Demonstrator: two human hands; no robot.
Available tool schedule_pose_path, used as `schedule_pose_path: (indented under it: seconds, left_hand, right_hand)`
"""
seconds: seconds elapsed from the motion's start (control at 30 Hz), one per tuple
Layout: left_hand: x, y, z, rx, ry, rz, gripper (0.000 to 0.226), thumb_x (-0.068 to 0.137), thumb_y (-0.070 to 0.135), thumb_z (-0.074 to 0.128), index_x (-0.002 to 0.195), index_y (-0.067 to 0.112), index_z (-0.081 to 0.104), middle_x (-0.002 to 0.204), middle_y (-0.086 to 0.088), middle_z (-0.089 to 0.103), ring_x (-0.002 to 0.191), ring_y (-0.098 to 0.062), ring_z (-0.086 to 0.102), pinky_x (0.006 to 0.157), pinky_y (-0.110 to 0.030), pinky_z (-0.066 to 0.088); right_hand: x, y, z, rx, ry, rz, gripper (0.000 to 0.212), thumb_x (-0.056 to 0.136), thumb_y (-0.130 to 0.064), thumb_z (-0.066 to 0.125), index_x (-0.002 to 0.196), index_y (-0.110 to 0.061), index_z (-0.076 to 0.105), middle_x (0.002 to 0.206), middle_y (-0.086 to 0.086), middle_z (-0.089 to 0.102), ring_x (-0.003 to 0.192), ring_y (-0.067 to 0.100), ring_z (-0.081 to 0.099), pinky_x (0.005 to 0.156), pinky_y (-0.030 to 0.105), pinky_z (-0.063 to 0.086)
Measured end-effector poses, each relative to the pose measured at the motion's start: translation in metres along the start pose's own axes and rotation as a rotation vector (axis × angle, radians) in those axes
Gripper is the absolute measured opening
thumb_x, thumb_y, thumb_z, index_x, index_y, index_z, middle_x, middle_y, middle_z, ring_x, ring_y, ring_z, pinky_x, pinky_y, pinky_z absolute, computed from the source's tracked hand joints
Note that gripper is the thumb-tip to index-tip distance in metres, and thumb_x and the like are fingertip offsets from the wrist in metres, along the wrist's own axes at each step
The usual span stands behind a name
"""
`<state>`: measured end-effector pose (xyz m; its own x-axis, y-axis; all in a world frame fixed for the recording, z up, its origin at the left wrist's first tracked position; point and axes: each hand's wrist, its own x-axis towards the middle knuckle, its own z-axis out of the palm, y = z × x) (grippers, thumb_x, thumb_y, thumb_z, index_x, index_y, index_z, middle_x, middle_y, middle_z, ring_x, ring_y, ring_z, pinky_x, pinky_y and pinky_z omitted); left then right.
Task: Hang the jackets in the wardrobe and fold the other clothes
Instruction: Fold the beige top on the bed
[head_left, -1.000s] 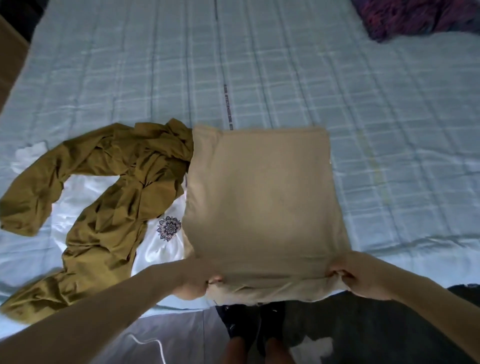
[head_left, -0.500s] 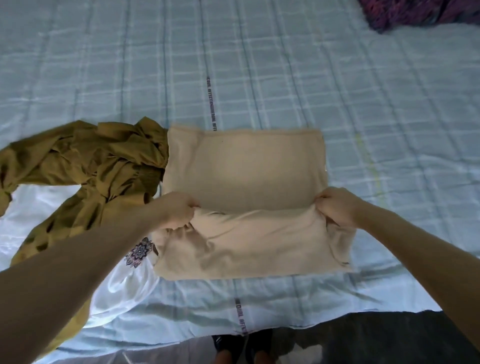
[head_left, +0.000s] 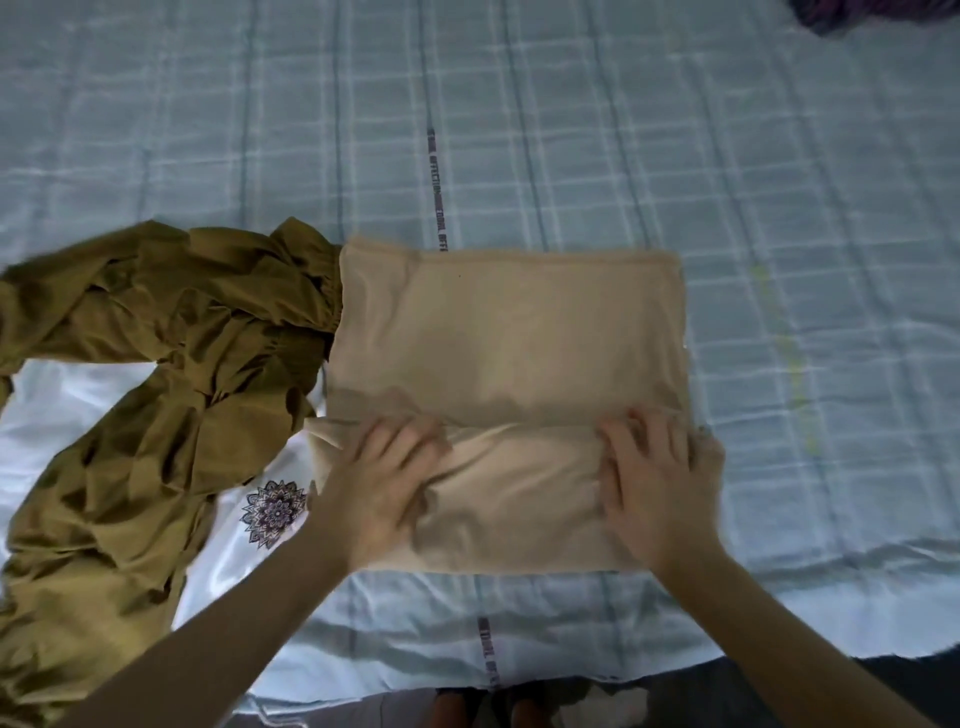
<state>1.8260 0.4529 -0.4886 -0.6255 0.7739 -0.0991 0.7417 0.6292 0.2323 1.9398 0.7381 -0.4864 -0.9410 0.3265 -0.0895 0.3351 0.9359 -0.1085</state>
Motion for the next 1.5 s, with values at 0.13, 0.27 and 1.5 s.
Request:
schedule_pose_path:
  seconds: [0.13, 0.27, 1.5]
  left_hand:
    - [-0.016, -0.012, 0.02, -0.034, -0.142, -0.112, 0.042, 0.094, 0.035, 0.036, 0.134, 0.034, 0.049, 0.145, 0.007, 0.043, 0.134, -0.019, 0.036, 0.112, -0.045, 0.021]
    - [-0.01, -0.02, 0.015, 0.013, -0.199, -0.037, 0.048, 0.093, 0.048, 0.036, 0.138, 0.034, 0.044, 0.151, 0.003, 0.038, 0.139, -0.019, 0.025, 0.11, -0.043, 0.015]
    - [0.169, -0.107, -0.073, -0.024, 0.086, -0.428, 0.041, 0.079, 0.013, 0.058, 0.12, 0.018, 0.054, 0.121, -0.007, 0.058, 0.11, -0.032, 0.053, 0.096, -0.044, 0.039]
  right_hand:
    - [-0.007, 0.012, 0.026, 0.008, -0.221, -0.006, 0.052, 0.092, -0.047, 0.03, 0.136, -0.026, 0.048, 0.137, 0.011, 0.045, 0.122, 0.032, 0.037, 0.105, 0.056, 0.028]
    - [0.002, 0.01, 0.011, -0.004, -0.228, -0.011, 0.061, 0.087, -0.049, 0.026, 0.143, -0.025, 0.036, 0.143, 0.01, 0.037, 0.126, 0.031, 0.031, 0.107, 0.05, 0.017]
    - [0.196, 0.052, -0.054, 0.404, 0.026, 0.304, 0.025, 0.088, -0.017, 0.055, 0.113, -0.017, 0.058, 0.102, 0.007, 0.064, 0.095, 0.031, 0.059, 0.083, 0.048, 0.051]
